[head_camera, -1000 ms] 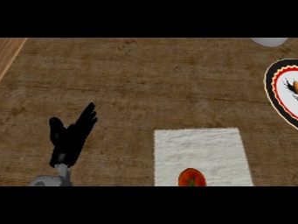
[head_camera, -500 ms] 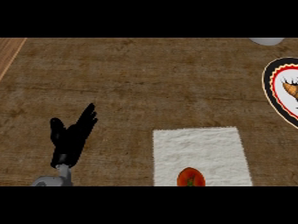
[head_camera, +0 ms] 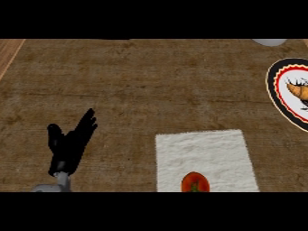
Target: Pick the croissant from the placemat and place it in the plate
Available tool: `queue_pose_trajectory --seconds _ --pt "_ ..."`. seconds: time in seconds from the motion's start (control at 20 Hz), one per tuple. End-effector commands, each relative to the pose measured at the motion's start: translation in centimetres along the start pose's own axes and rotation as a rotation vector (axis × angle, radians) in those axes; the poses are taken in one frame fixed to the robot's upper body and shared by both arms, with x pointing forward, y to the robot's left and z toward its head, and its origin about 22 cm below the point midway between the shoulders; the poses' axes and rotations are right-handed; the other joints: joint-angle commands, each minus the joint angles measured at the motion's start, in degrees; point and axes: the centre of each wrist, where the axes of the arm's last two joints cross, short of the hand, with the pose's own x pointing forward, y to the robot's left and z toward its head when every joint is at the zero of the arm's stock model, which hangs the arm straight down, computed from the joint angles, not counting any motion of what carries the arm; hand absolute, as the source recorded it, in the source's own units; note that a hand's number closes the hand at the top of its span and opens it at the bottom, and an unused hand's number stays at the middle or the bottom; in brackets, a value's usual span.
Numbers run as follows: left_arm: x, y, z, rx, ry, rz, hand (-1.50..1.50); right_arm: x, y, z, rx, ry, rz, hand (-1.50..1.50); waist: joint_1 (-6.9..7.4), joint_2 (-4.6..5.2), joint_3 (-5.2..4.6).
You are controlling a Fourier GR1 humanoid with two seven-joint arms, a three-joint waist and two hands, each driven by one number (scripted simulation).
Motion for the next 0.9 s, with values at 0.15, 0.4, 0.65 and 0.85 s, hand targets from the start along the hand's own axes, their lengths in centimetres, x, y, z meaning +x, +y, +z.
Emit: queue_pose_trajectory --seconds 0.15,0.4,0.65,0.85 --pt "0.5 0.9 0.1 0.020 0.009 0.001 0.00 -1.9 -5.6 2.5 0.182 0.003 -0.080 -1.50 -1.15 -0.56 -0.12" --pt "-0.2 1.2 1.7 0.023 -0.003 0.007 0.00 -3.5 -8.0 4.8 0.212 -0.002 -0.024 -1.50 -0.78 -0.69 -0.12" --pt "-0.6 0.0 0.8 0.008 0.008 -0.001 0.00 -4.1 -9.1 5.9 0.264 0.006 0.041 -1.50 -1.17 -0.76 -0.17" --pt "0.3 1.6 0.7 0.017 -0.010 0.017 0.00 -5.9 -10.2 8.5 0.286 0.006 0.075 -1.50 -1.38 -0.81 -0.13"
